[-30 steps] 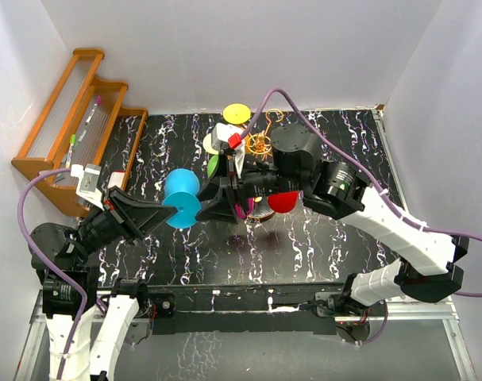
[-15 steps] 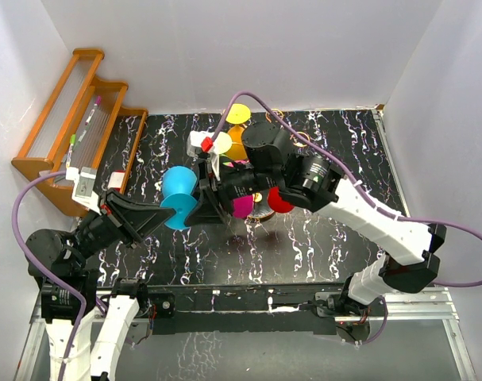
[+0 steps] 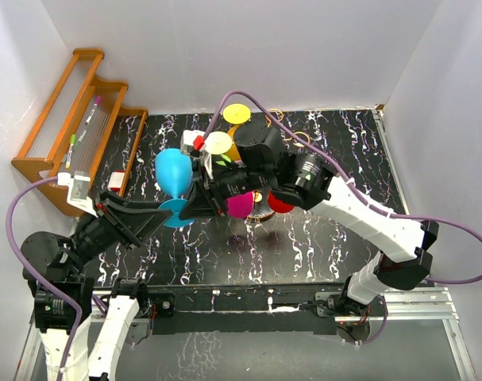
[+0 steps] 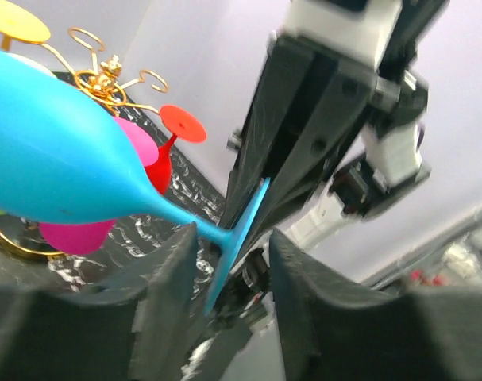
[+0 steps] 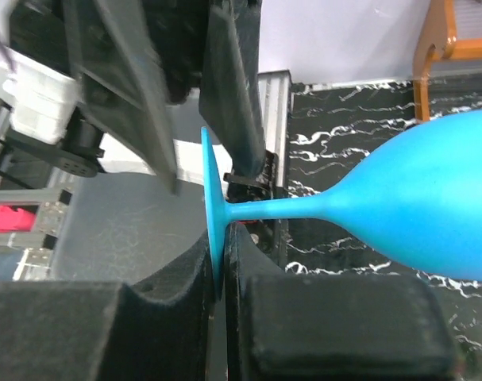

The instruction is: Take the wine glass off the wine glass rack

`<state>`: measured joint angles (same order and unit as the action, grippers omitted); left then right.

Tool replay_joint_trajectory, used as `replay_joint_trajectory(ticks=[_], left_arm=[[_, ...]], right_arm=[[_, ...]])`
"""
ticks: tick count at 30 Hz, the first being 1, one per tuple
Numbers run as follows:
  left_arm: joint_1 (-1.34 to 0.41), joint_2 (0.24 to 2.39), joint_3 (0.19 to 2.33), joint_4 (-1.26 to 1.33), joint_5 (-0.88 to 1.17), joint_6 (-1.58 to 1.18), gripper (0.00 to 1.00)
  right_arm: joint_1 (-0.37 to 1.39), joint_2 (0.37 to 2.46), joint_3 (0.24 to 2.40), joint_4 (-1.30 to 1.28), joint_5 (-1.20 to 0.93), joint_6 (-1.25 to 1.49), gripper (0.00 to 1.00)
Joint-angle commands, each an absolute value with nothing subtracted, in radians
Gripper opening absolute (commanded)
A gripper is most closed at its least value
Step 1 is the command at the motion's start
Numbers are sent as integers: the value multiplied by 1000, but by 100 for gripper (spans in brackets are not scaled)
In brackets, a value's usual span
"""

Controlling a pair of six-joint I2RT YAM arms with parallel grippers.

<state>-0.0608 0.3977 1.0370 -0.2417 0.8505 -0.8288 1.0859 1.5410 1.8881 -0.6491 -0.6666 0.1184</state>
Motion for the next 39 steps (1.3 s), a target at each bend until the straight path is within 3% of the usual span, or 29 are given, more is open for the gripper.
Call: replay_joint_trajectory(ticks=[1, 3, 6, 13, 23, 39], left_arm=[[-60, 449, 1205, -529, 604, -783, 46], [-61, 480, 1308, -656, 504, -779, 55], [-60, 520, 1425, -790, 398, -784, 61], [-60, 629, 1521, -989, 416, -771, 62], [-61, 641, 1451, -1032, 508, -752, 64], [-60, 668, 1439, -1123, 584, -690, 64]], right_arm=[[1121, 1494, 1830, -613, -467, 19, 8], [1129, 1450, 1752, -586, -370, -27, 8], [1166, 1357, 1562, -492, -253, -133, 8], [1322, 1095, 1104, -111, -8, -433, 8], [1643, 1122, 961, -61, 379, -760, 8], [1799, 1232, 814, 112, 653, -1059, 8]])
